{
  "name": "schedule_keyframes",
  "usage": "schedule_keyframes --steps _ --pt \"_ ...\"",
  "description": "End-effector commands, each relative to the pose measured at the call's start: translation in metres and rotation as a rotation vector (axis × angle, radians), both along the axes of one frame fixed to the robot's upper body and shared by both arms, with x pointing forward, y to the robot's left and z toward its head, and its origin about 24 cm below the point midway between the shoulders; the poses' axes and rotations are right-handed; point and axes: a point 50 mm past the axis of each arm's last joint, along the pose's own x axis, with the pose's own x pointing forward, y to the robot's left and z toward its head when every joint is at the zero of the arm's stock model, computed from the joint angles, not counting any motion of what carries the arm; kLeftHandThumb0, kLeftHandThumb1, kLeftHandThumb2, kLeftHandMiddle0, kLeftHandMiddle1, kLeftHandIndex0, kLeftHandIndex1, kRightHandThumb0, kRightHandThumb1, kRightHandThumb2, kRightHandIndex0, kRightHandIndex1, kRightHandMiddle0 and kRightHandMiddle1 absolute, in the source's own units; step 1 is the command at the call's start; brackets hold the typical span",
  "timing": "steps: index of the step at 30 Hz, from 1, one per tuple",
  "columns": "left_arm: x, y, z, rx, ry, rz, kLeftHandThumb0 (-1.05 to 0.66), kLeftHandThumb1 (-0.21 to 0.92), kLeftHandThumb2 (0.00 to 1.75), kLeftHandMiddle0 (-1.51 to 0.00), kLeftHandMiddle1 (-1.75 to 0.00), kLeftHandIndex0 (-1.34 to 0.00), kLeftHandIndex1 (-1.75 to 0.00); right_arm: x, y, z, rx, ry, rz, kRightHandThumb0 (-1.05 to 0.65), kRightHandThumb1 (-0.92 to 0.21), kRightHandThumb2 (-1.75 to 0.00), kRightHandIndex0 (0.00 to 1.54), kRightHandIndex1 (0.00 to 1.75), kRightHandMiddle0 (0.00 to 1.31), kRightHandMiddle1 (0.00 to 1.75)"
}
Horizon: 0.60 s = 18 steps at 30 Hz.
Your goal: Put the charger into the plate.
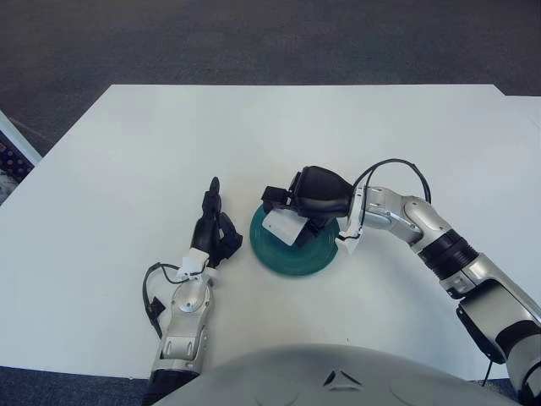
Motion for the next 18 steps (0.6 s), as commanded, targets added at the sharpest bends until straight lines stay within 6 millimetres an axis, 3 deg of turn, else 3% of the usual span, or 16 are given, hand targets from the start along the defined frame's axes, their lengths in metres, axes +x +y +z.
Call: schedule_keyframes --steps 1,18 --pt "-0.01 -0.004 -0.021 -0.05 0.111 -0.01 -1.03 0.92 1.12 -0.02 0.0 -0.01 -0.01 0.0 -0.002 -0.005 -0.02 0.018 0.002 -0.5 -0.92 -0.64 1.22 1.75 0.95 1.75" --pt "-0.023 -0.015 -0.022 -0.126 0.152 -0.035 -1.05 0.92 1.1 -0.05 -0.01 -0.02 -0.02 -0.006 -0.002 -0.025 -0.072 0.071 0.008 -0.51 -0.92 -0.66 1.22 1.75 0.94 1.75"
